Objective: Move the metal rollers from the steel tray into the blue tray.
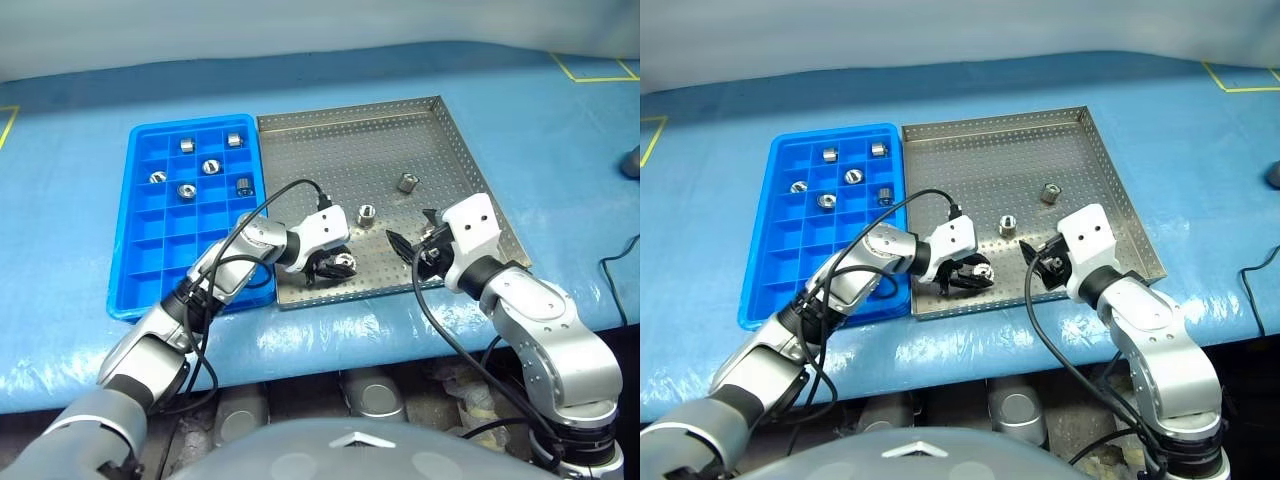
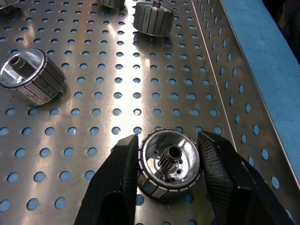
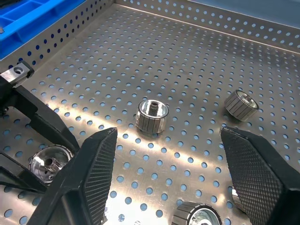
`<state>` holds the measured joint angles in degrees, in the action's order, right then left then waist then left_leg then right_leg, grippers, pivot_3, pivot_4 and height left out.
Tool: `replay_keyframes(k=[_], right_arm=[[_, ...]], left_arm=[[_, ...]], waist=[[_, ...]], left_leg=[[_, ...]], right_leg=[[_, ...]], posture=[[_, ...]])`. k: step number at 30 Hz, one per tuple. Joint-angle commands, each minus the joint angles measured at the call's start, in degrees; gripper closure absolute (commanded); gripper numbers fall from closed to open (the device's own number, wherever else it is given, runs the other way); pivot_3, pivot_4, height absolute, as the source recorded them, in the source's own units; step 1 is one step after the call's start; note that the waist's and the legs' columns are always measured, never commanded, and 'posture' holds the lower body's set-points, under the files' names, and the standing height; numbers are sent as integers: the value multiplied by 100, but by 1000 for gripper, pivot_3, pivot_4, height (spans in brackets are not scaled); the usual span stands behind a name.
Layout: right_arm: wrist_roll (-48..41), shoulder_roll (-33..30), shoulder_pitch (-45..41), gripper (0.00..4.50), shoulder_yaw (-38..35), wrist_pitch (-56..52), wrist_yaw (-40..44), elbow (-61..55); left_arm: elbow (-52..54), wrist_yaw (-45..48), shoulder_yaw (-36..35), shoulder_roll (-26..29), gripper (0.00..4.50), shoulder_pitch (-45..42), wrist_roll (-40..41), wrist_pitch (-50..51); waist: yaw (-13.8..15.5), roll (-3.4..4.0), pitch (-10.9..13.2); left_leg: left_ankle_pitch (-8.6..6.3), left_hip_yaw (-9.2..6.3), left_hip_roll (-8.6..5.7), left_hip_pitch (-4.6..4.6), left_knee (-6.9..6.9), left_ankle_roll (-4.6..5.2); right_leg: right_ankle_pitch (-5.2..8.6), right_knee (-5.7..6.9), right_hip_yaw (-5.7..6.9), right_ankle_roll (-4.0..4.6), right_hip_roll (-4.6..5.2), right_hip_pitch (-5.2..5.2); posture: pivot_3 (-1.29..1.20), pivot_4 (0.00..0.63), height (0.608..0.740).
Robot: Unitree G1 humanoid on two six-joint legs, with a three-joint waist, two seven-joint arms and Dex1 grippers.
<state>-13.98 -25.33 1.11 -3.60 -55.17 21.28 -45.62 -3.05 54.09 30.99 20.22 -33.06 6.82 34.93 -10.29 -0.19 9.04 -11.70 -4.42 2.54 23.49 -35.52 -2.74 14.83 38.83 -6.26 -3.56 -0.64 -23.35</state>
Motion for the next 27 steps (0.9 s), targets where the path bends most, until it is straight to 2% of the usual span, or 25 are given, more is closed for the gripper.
replay_keyframes(k=[1, 6, 10, 14, 20, 27], right_arm=[[-103, -85, -36, 802, 69, 94, 94, 79], [-327, -247, -119, 802, 399, 308, 565, 512], [-525, -330, -393, 802, 593, 650, 1000, 717], [-890, -182, -811, 802, 811, 978, 1433, 812], [-1206, 1, -1314, 802, 1062, 1232, 1752, 1059], [-1145, -55, -1518, 802, 1223, 1390, 1774, 1295]], left_arm=[[106, -275, -668, -49, 2795, -104, 179, 113], [498, -557, -1609, 409, 2795, -129, 337, 316], [1088, -708, -2257, 1021, 2795, 146, 445, 545], [1670, -1147, -3101, 1477, 2795, 581, 464, 858], [2098, -1885, -3762, 1599, 2795, 1181, 387, 1308], [1513, -2889, -3602, 1214, 2795, 1277, -24, 1207]], waist=[[1, 0, 0], [5, -1, 3], [46, 0, 7], [203, -5, 10], [618, -11, 12], [966, -14, 12]], left_leg=[[0, 0, 0, 0, 0, 0], [0, 0, 2, 0, 3, 1], [0, -1, 3, 0, 10, 1], [-1, -1, 3, 0, 15, 1], [0, -9, 4, 1, 16, 1], [0, -12, 1, 4, 7, 0]], right_leg=[[0, 0, 0, 0, 0, -1], [0, 0, 0, 0, -2, -3], [0, 1, -1, 1, -3, -7], [1, -2, 1, 1, -1, -6], [2, -3, 13, 3, 1, -5], [1, -5, 22, 5, 6, -1]], posture=[[-166, 150, 740], [-120, 150, 740], [-76, 150, 740], [9, 150, 740], [87, 150, 740], [113, 150, 740]])
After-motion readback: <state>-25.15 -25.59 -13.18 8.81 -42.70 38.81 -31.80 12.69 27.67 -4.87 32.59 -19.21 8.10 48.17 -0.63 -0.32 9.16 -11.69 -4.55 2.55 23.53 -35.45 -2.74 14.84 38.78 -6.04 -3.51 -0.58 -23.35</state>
